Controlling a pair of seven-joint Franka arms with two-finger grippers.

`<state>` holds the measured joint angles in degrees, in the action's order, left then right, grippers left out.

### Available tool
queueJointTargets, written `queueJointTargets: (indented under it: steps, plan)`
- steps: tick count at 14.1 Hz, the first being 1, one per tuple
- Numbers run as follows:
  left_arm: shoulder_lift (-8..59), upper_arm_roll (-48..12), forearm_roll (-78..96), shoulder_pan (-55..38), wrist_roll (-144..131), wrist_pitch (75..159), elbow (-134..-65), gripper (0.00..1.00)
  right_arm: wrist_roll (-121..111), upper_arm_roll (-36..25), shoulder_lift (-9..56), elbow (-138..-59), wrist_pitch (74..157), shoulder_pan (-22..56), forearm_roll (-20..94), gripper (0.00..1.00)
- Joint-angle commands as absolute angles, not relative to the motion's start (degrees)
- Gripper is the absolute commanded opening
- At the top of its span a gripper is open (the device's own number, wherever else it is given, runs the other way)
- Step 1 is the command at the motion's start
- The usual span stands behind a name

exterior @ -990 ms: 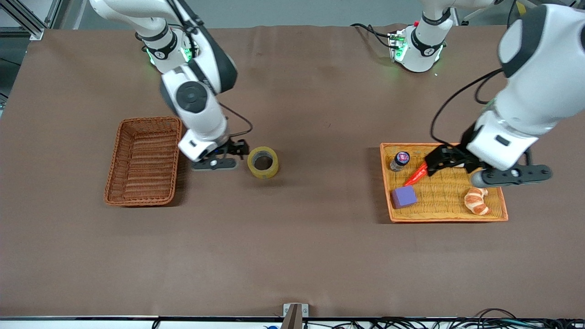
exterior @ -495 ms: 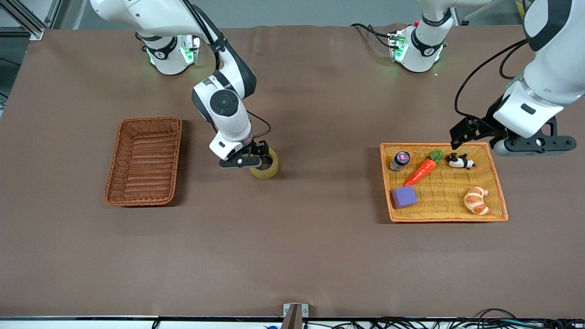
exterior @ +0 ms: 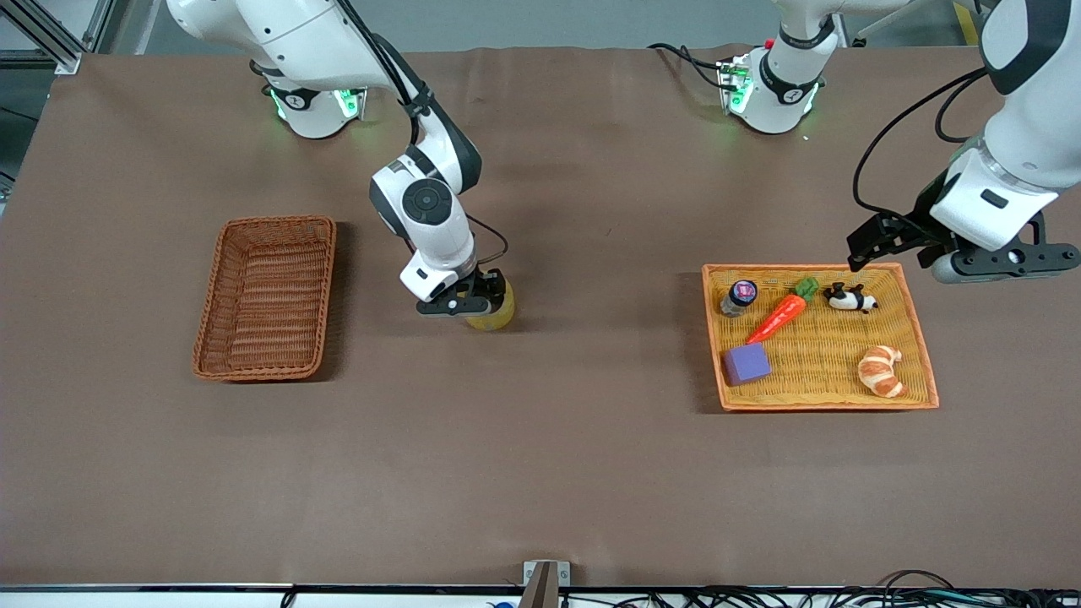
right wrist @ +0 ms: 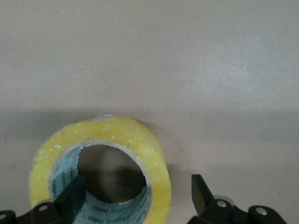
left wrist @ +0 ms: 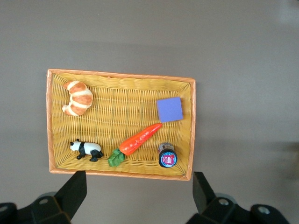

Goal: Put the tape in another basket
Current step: 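Carry the tape roll with the right gripper over the brown basket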

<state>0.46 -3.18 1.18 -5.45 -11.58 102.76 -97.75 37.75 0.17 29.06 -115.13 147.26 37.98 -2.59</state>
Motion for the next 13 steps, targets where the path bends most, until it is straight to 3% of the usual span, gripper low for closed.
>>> queueJointTargets:
  steps: [1, 4, 7, 13]
  plan:
    - [0.4, -3.3, 1.3, -4.8, -11.6, 103.5, -98.3, 1.0, 39.3, -0.6, 29.4, -115.5, 147.8, 38.6, -4.8, 1.0]
    - [0.4, -3.4, 1.3, -4.0, -10.8, 103.0, -97.6, 1.0, 39.9, -1.2, 30.0, -115.3, 147.8, 38.9, -4.9, 0.92]
    - [0.3, -3.6, -2.5, -4.0, -10.3, 102.9, -97.6, 1.0, 40.6, -1.2, 30.4, -115.1, 147.9, 39.2, -4.9, 0.76]
    - [-0.4, -4.5, -2.1, -4.6, -8.4, 101.9, -97.4, 1.0, 45.6, -1.3, 31.6, -114.3, 147.9, 40.2, -5.0, 0.04]
